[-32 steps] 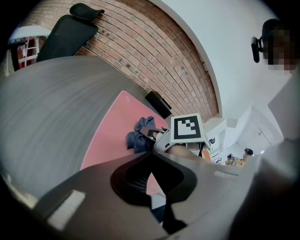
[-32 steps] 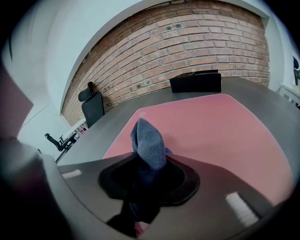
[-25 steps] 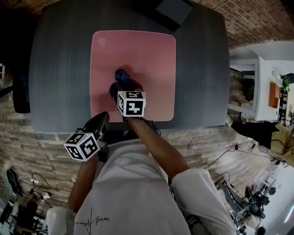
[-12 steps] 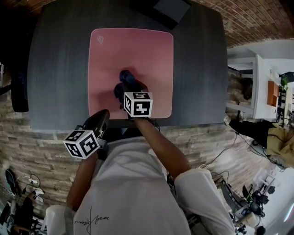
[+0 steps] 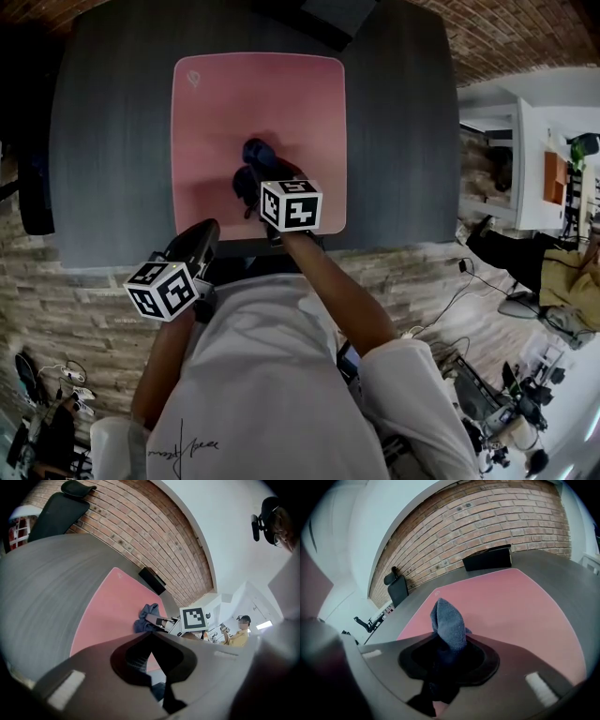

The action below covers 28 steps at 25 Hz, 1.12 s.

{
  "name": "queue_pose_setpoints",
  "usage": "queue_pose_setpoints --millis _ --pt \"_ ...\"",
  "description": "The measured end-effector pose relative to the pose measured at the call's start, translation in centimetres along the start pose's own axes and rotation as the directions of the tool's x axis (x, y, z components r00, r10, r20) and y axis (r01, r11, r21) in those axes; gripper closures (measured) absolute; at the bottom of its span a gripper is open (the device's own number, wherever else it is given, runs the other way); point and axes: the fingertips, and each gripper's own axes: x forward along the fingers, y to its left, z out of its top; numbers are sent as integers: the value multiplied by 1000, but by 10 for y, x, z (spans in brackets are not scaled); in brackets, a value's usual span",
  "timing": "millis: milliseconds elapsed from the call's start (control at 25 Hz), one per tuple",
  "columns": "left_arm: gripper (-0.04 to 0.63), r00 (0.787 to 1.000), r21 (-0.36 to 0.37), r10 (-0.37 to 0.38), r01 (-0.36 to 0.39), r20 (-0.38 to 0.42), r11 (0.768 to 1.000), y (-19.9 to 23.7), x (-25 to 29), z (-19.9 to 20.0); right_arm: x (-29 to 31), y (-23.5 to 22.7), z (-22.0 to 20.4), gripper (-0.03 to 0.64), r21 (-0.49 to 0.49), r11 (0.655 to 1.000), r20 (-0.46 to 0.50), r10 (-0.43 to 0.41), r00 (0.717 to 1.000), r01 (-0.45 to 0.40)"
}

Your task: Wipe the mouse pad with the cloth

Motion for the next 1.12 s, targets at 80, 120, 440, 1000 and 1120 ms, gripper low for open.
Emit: queue_pose_setpoints --millis 80,120,440,1000,1120 --pt "584 1000 2 -2 2 -7 1000 1 1 -1 0 0 0 509 1 1000 -8 24 1000 -24" --pt "584 1000 3 -2 2 -12 1000 2 1 -2 0 1 -1 509 -3 999 -12 32 999 -32" --pt "584 999 1 -4 4 -41 1000 7 6 -5 -4 -6 1 509 5 997 -28 77 997 -77" --pt "584 995 20 -13 15 -98 1000 5 18 -19 -19 -29 3 509 7 991 -49 131 990 -131" --pt "584 994 22 -18 20 -108 1000 2 21 -22 -22 -34 1 509 -12 991 -63 135 989 -137"
